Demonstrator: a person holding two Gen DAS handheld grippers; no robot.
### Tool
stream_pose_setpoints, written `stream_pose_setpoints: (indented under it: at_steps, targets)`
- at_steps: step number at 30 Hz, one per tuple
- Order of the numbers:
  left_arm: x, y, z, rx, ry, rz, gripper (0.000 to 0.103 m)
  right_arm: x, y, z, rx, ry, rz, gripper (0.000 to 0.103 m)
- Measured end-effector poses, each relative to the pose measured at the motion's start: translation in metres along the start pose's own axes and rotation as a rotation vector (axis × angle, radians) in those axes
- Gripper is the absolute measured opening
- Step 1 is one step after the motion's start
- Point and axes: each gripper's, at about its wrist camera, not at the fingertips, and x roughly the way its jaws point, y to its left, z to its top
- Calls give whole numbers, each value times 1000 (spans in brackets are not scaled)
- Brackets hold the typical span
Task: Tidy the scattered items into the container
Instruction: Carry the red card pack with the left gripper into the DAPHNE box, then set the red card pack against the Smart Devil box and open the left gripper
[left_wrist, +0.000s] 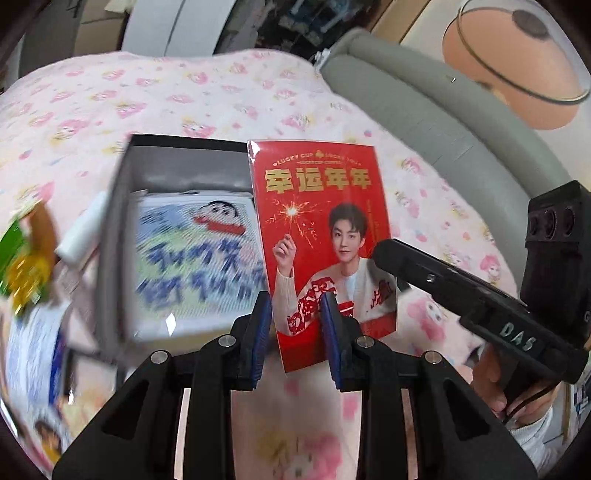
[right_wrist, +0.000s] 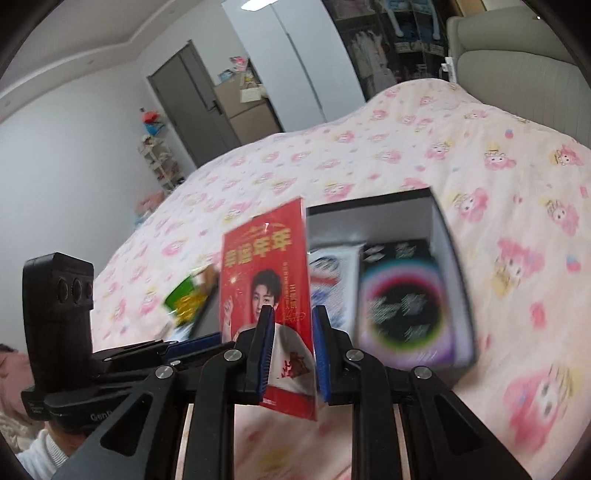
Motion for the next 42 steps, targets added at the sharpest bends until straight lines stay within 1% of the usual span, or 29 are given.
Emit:
stream_pose_setpoints:
  at_steps: [3,6,8,10,13,14,16,19,21,22,23,24,26,27,29,34,36,39,41,42]
  targets:
    - [34,-1,18,-18,57,9,27,31,-32,8,29,44,-43,18]
    - [58,2,28,-28,117,28,27,52,-56,3,76,76,-43,18]
    - [71,2,31,-20,156,63,27,58,-60,-1,70,85,-46,17]
    - [81,2,31,-23,190,81,27,64,-61,-3,46,92,-55,17]
    - [93,3,31,-29,233,100,31,71,-55,-4,6,89,-111,17]
    - [96,3,31,-32,242,103,31,74,-53,-4,-6,89,-131,18]
    - [95,8,31,-56,235,108,31,76,-48,-7,-32,88,-170,18]
    - [90,17,33,-113,191,126,31,71,-47,-8,-37,77,-184,18]
    - [87,26,35,-198,178,156,31,67,-48,-9,-26,68,-183,19]
    - [87,32,35,-255,180,154,31,66,-50,-9,-7,71,-164,19]
    - [89,37,36,-299,187,137,31,66,-52,-9,16,76,-139,19]
    - [92,37,37,-302,196,153,31,65,-55,-9,38,80,-114,19]
    - [99,36,38,-292,214,199,31,66,-55,-8,37,81,-112,19]
    - [101,35,39,-293,222,202,31,65,-55,-8,29,79,-119,19]
    - [104,32,40,-300,236,171,31,64,-54,-8,28,79,-121,19]
    - [116,16,45,-252,276,245,31,61,-58,-10,70,85,-67,19]
    - [119,10,47,-249,289,235,31,61,-56,-11,62,87,-75,19]
    - [125,7,46,-268,297,169,31,62,-54,-12,51,92,-89,19]
    - [127,7,43,-320,283,109,30,62,-55,-12,60,94,-92,19]
    - [127,8,41,-335,280,92,28,62,-56,-12,66,95,-94,19]
